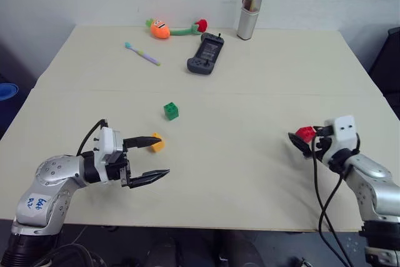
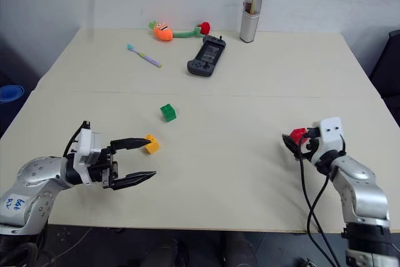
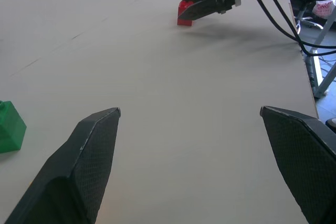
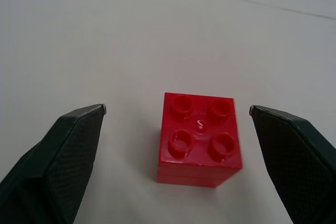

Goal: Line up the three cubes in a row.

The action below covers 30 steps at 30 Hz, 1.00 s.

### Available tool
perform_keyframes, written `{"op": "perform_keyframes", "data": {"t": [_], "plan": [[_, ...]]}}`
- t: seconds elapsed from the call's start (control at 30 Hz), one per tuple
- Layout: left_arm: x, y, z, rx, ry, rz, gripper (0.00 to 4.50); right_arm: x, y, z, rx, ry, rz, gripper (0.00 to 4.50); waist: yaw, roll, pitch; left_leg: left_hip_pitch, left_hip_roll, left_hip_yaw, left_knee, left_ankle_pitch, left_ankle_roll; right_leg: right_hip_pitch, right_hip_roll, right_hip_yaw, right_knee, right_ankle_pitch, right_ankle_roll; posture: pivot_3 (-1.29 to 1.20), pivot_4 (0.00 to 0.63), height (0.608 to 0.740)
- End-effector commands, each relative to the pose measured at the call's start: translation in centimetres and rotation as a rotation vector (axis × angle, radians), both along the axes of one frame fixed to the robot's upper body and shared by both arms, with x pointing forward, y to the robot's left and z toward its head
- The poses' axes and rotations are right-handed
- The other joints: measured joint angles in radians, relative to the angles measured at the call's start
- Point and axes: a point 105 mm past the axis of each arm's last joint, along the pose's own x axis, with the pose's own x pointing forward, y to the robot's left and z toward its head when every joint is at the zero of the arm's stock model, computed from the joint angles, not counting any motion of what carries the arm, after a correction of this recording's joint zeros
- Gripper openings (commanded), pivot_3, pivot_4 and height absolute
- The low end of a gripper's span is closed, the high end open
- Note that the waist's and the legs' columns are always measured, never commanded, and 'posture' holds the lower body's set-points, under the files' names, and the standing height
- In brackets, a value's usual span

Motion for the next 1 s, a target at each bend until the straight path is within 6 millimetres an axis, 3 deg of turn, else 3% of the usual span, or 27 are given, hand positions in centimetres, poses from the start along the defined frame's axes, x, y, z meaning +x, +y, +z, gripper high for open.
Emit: {"op": "perform_keyframes", "data": {"t": [0.03,0.2,0.23,0.27,0.37,0.43,0.5,0.63,0.93,1.0], "plan": [[-0.3,-0.1,0.5,0.005,-0.031,0.001,4.5,0.6,-0.8,0.2,0.024,0.001,-0.036,3.7,0.001,0.0,0.0,0.0,0.0,0.0,0.001,0.0,0.0,0.0,0.0,0.0,0.0,0.0,0.0,0.0,0.15,0.74],[-0.2,0.3,0.7,0.011,-0.039,0.015,4.5,0.2,-0.1,1.6,0.023,-0.041,0.047,1.94,0.0,0.0,0.0,0.0,0.0,0.0,0.002,0.0,0.0,0.0,0.0,0.0,0.003,0.0,0.0,0.0,0.15,0.74],[-0.2,0.4,0.7,0.014,-0.04,0.018,4.5,-0.3,1.0,2.7,0.037,-0.066,0.15,1.59,0.0,0.0,0.0,0.0,0.0,0.0,0.002,0.0,0.0,0.0,0.0,0.0,0.003,0.0,0.0,0.0,0.15,0.74],[-0.2,0.5,0.7,0.015,-0.041,0.021,4.5,-0.8,1.8,3.5,0.047,-0.082,0.226,1.5,0.001,0.001,0.0,0.0,0.0,0.0,0.002,0.0,0.0,-0.001,0.0,0.0,0.003,0.0,0.0,0.0,0.15,0.74],[-0.1,0.8,0.6,0.022,-0.039,0.022,4.5,-3.6,6.3,5.6,-0.041,-0.148,0.62,1.52,0.0,0.002,0.001,-0.001,0.0,0.0,0.001,0.0,0.0,-0.001,0.0,0.0,0.003,0.0,0.0,0.0,0.15,0.74],[-0.2,0.8,0.4,0.028,-0.032,0.017,4.5,-6.0,9.2,4.3,-0.238,-0.057,0.929,1.52,-0.001,0.002,0.001,0.0,0.001,0.0,0.001,0.0,0.0,-0.001,0.001,0.0,0.003,0.0,0.001,0.0,0.15,0.74],[-0.1,0.8,0.1,0.032,-0.026,0.012,4.5,-6.8,10.7,3.1,-0.322,0.01,1.081,1.52,-0.005,0.0,0.001,0.001,0.001,0.0,0.001,-0.001,0.0,0.0,0.001,0.0,0.003,0.0,0.001,0.0,0.15,0.74],[-0.2,0.9,-0.2,0.038,-0.016,0.013,4.5,-6.6,11.2,0.9,-0.384,0.07,1.189,1.52,0.001,-0.002,0.002,0.001,0.001,0.0,0.001,-0.001,-0.001,0.0,0.001,-0.001,0.003,0.0,0.001,0.0,0.15,0.74],[-0.4,1.4,-0.4,0.057,-0.006,0.022,4.5,-4.2,11.3,-1.8,-0.346,0.078,1.175,1.52,0.002,-0.002,0.002,-0.001,0.001,0.0,0.006,-0.001,0.001,-0.001,-0.001,-0.001,0.004,0.0,0.0,0.0,0.15,0.74],[-0.4,1.8,-0.4,0.074,-0.009,0.032,4.5,-4.1,11.5,-1.7,-0.344,0.053,1.186,2.25,0.001,-0.002,0.002,-0.001,0.001,0.0,0.006,-0.001,0.001,-0.001,-0.001,-0.001,0.005,0.0,0.0,0.0,0.15,0.74]]}}
